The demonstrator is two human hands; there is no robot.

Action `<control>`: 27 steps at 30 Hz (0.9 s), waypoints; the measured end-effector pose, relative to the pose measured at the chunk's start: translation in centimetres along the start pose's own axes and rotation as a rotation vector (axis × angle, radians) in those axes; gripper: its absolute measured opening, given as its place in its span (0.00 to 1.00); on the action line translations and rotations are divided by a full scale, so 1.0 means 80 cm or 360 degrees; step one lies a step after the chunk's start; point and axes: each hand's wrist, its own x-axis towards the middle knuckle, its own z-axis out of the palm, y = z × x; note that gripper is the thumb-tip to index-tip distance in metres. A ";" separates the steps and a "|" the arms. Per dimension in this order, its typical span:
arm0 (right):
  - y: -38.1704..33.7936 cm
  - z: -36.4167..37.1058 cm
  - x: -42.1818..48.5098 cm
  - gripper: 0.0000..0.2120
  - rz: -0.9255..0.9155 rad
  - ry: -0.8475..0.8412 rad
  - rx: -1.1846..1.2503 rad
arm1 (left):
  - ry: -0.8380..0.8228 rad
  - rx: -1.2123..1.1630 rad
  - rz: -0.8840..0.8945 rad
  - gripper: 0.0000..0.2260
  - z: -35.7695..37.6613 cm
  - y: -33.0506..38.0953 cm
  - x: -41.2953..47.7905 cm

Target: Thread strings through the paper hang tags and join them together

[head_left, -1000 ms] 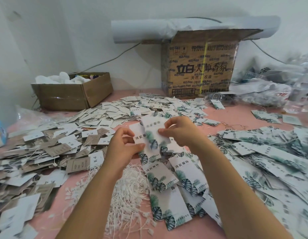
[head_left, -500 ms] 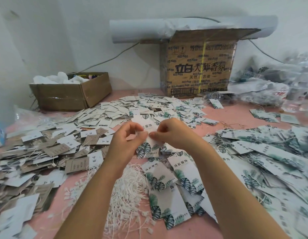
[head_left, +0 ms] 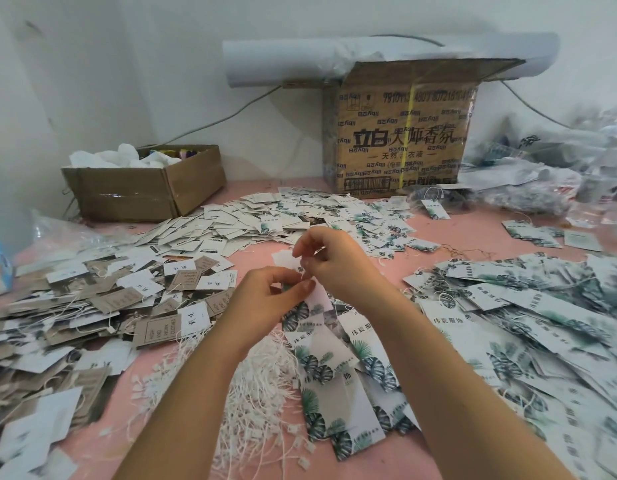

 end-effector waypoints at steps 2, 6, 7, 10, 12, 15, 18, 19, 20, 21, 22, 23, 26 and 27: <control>0.000 -0.002 0.000 0.15 -0.0014 -0.0015 0.0020 | 0.0000 0.0052 0.0035 0.05 0.001 -0.001 0.000; -0.001 -0.006 -0.002 0.10 -0.0047 -0.0057 0.0034 | 0.0047 0.0042 0.0057 0.06 0.001 0.002 0.000; -0.001 -0.008 -0.002 0.10 -0.0060 -0.0072 0.0018 | 0.0055 0.0036 0.0059 0.06 0.001 0.003 0.000; 0.000 -0.015 -0.002 0.08 -0.0072 -0.0181 -0.0106 | 0.0100 0.0027 0.0056 0.06 -0.002 0.004 0.000; 0.001 -0.018 -0.002 0.09 -0.0058 -0.0249 -0.0133 | 0.0127 0.0029 0.0055 0.06 -0.003 0.003 0.001; 0.002 -0.020 -0.002 0.08 -0.0091 -0.0221 -0.0183 | 0.0151 0.0019 0.0084 0.06 -0.003 0.004 0.001; 0.002 -0.021 -0.002 0.07 -0.0097 -0.0175 -0.0282 | 0.0191 0.0036 0.0117 0.05 -0.003 0.005 0.001; 0.002 -0.021 -0.002 0.07 -0.0106 -0.0166 -0.0306 | 0.0202 0.0032 0.0118 0.04 -0.004 0.004 0.001; 0.003 -0.021 -0.002 0.06 -0.0124 -0.0140 -0.0322 | 0.0208 0.0016 0.0109 0.03 -0.005 0.004 0.001; 0.003 -0.020 -0.002 0.05 -0.0144 -0.0088 -0.0325 | 0.0210 0.0001 0.0095 0.04 -0.006 0.003 0.001; 0.004 -0.020 -0.002 0.04 -0.0156 -0.0016 -0.0310 | 0.0208 -0.0002 0.0080 0.05 -0.007 0.002 0.001; 0.004 -0.020 -0.003 0.04 -0.0158 0.0059 -0.0282 | 0.0202 0.0005 0.0068 0.07 -0.007 0.002 0.001; 0.004 -0.023 -0.003 0.05 -0.0134 0.0221 -0.0230 | 0.0176 0.0025 0.0074 0.12 -0.006 0.004 -0.001; 0.004 -0.025 -0.003 0.04 -0.0131 0.0247 -0.0217 | 0.0174 0.0034 0.0082 0.14 -0.006 0.004 -0.001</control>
